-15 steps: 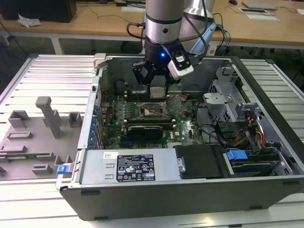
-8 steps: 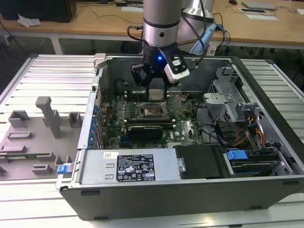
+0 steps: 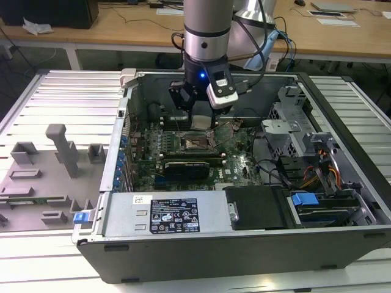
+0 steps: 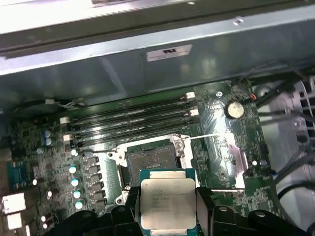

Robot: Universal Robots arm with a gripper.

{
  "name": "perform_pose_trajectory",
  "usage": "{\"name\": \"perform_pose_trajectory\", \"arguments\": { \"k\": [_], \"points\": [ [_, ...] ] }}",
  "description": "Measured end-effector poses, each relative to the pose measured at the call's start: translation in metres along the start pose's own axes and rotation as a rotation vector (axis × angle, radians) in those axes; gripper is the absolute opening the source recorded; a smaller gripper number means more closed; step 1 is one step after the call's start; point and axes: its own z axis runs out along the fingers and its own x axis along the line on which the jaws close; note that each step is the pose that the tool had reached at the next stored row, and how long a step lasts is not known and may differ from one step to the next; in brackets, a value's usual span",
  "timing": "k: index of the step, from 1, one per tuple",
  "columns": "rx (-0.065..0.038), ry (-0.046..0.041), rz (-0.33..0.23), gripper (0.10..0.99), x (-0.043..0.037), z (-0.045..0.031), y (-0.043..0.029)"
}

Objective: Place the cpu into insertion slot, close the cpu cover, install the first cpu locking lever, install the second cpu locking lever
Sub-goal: 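Place the cpu into insertion slot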

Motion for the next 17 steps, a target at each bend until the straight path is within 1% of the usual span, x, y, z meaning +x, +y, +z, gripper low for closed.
{"name": "perform_pose_trajectory", "arguments": {
  "k": [7,8,12,13,15,17],
  "points": [
    [0.005,-0.0118,0.134,0.541,0.0001,0.0011,-0.0001],
    [0.006,-0.0147,0.168,0.541,0.0001,0.0014,-0.0001],
    [0.008,-0.0211,0.241,0.541,0.0001,0.0021,-0.0002],
    [0.010,-0.0244,0.278,0.541,0.0001,0.0024,-0.0002],
    [0.011,-0.0272,0.311,0.541,0.0001,0.0028,-0.0002],
    [0.014,-0.0341,0.389,0.541,0.0001,0.0037,-0.0003]
  ]
}}
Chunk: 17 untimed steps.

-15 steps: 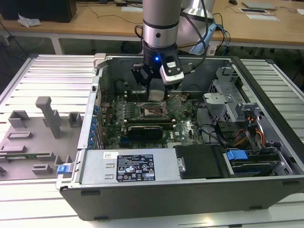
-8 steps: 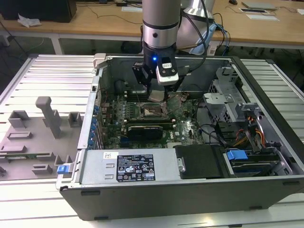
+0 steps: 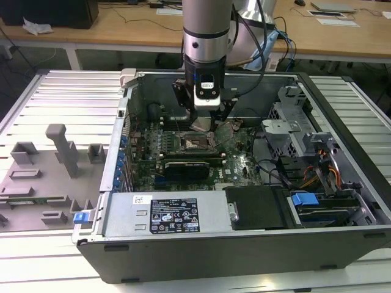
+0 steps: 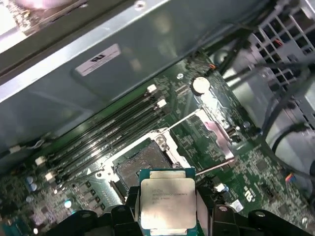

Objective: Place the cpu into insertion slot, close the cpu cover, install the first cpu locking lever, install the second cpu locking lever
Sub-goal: 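Place the cpu into insertion slot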

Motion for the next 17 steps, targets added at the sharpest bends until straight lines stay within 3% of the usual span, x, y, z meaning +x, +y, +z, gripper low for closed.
{"name": "perform_pose_trajectory", "arguments": {
  "k": [5,8,14,17],
  "points": [
    [0.003,-0.0082,0.095,0.541,0.0000,0.0012,-0.0001],
    [0.007,-0.0181,0.208,0.541,0.0001,0.0024,-0.0002],
    [0.011,-0.0279,0.319,0.541,0.0001,0.0036,-0.0003],
    [0.014,-0.0359,0.411,0.541,0.0002,0.0044,-0.0004]
  ]
}}
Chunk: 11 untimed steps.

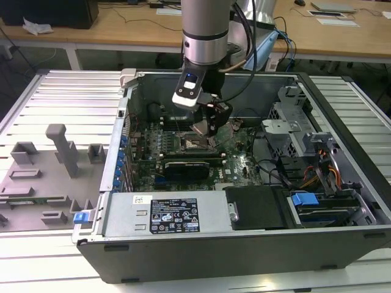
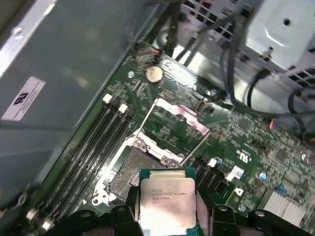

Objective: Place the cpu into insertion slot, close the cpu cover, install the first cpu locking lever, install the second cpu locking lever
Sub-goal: 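Place the cpu into insertion slot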

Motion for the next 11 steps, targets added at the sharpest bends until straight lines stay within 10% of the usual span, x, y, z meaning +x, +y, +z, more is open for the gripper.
{"name": "perform_pose_trajectory", "arguments": {
  "k": [11],
  "points": [
    [0.007,-0.0185,0.212,0.541,0.0001,0.0022,-0.0002]
  ]
}}
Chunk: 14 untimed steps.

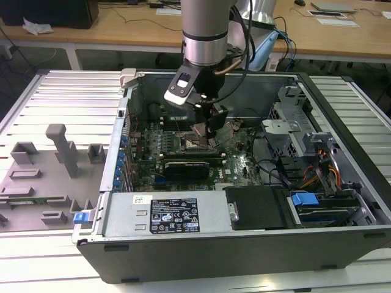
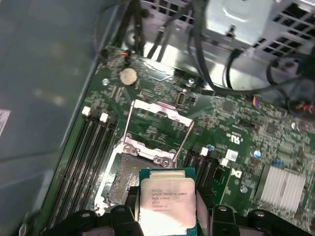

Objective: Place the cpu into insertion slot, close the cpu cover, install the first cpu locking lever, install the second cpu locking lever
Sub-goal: 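Place the cpu into insertion slot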

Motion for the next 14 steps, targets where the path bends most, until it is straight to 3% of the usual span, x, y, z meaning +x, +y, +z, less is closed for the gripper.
{"name": "perform_pose_trajectory", "arguments": {
  "k": [8,14],
  "points": [
    [0.008,-0.0205,0.235,0.541,0.0001,0.0026,-0.0002],
    [0.010,-0.0250,0.285,0.541,0.0024,0.0065,0.0001]
  ]
}}
